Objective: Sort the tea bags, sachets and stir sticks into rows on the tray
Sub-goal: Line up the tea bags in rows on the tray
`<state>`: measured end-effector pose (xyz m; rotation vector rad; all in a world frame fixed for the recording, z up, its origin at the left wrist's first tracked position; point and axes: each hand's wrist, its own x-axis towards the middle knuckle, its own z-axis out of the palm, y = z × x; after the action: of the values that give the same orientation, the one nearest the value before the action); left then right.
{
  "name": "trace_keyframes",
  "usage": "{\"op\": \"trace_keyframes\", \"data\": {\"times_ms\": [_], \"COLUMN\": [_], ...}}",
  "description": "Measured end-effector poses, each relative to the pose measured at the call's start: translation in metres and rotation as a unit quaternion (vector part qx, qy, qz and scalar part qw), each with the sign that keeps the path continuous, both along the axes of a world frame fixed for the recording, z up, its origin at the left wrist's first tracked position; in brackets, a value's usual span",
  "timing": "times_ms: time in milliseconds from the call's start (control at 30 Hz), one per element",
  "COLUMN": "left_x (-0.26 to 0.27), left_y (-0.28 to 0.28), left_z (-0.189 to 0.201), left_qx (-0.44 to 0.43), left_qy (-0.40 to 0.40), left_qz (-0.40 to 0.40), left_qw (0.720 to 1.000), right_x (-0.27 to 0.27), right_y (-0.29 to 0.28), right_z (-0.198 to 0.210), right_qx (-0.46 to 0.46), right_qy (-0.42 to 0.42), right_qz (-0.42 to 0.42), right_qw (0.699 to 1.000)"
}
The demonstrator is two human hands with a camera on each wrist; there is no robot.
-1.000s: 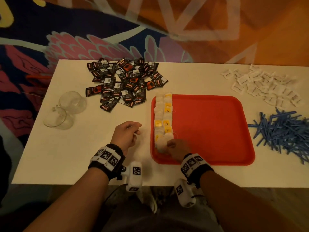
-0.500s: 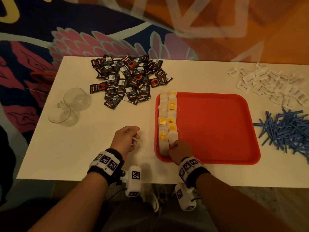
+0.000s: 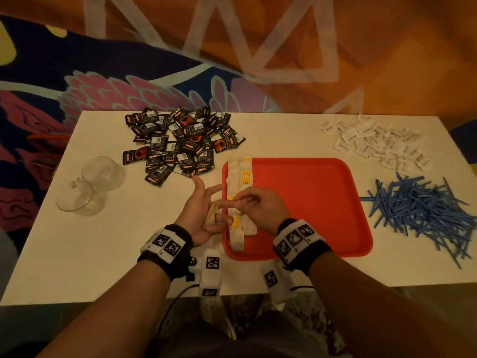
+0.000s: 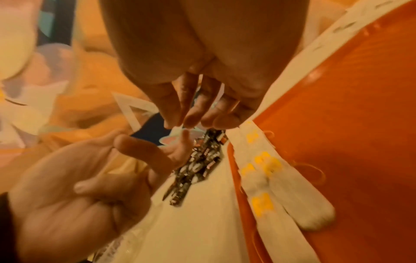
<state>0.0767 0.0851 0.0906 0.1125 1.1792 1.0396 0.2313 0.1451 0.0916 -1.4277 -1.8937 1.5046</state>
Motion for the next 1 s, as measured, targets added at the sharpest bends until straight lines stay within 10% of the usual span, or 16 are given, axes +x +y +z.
{"op": "trace_keyframes", "data": {"times_ms": [633,1000], "left_x": [0.028,0.036], "left_y": [0.030,0.028], "left_z": [0.032,0.028], "left_qx": [0.099,0.159], "left_qy": [-0.029,0.266], "left_qz": [-0.056,-0.034], "left_qw": [0.993,0.950], "right_x": [0.012,0.019], "right_y": [0.050,0.065], "right_z": [0.064,0.062], "right_qx": [0.025,0.070], "right_qy": [0.004,-0.106], "right_qz": [0.125,0.147], "right_qw": [0.992,0.981]}}
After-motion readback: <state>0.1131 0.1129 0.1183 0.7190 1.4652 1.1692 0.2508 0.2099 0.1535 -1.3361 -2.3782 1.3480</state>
